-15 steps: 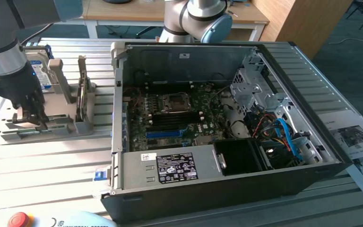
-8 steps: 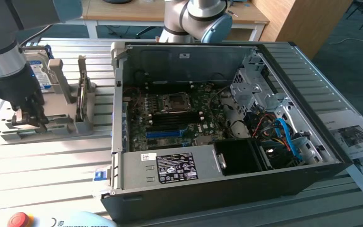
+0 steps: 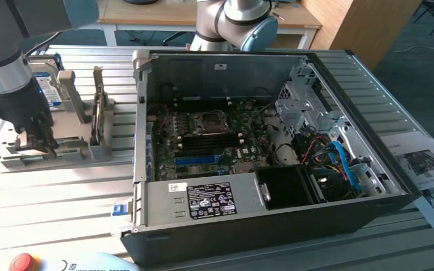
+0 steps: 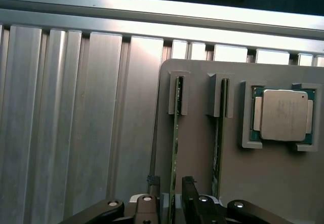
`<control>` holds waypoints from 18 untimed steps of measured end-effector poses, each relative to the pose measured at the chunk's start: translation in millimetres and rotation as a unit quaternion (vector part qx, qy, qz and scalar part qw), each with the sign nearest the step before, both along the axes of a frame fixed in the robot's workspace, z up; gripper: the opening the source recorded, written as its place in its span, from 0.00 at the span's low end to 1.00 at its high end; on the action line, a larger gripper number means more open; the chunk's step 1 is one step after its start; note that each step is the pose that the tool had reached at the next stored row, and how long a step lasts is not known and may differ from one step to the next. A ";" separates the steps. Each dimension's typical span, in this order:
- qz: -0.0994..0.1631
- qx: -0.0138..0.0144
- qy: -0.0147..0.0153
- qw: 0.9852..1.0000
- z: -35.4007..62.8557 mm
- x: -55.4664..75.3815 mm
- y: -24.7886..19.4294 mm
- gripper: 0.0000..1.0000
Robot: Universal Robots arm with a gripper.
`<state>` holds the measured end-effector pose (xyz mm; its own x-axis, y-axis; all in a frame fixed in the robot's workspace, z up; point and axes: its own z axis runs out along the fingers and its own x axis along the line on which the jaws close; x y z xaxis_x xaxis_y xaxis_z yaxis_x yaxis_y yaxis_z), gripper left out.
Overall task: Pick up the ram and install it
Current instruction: 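Pick up the ram and move it above insertion slot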
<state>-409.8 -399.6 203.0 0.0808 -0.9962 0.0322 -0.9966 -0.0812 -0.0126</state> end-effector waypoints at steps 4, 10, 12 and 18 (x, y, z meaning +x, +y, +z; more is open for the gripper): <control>0.000 0.000 0.000 1.000 -1.2 0.0 0.3 0.31; 0.000 0.000 0.000 1.000 -1.2 0.0 0.5 0.31; 0.000 0.000 0.000 1.000 -1.3 0.0 0.6 0.31; 0.000 0.000 0.000 1.000 -1.2 0.0 0.6 0.23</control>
<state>-409.7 -399.0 201.7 0.0808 -0.9962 0.0322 -0.9966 -0.0813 -0.0126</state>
